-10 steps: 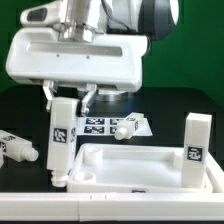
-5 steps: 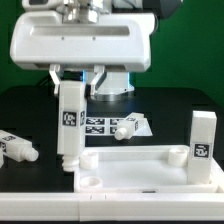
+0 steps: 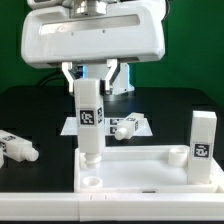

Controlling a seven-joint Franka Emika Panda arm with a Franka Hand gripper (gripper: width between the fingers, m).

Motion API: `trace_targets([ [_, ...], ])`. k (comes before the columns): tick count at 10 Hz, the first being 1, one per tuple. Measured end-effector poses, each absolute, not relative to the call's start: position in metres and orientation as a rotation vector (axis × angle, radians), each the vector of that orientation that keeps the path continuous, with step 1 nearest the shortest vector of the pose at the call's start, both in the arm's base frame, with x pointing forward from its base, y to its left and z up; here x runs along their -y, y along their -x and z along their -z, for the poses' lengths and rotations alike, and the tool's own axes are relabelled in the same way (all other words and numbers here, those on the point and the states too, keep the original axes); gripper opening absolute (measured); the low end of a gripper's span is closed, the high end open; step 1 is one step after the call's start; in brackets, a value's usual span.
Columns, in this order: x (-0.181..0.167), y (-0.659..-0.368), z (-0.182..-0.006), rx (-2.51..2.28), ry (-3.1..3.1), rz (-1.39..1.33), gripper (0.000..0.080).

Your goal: Assemble desk

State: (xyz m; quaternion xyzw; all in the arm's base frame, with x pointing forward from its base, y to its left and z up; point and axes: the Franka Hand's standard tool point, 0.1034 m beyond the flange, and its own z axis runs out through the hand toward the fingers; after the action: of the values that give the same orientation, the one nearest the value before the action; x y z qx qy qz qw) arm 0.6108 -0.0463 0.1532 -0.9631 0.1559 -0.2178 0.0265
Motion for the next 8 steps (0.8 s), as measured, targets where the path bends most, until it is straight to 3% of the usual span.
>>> trace_targets([
  [8,0.037,-0.625,-0.142,-0.328,3.038,0.616,0.0287],
])
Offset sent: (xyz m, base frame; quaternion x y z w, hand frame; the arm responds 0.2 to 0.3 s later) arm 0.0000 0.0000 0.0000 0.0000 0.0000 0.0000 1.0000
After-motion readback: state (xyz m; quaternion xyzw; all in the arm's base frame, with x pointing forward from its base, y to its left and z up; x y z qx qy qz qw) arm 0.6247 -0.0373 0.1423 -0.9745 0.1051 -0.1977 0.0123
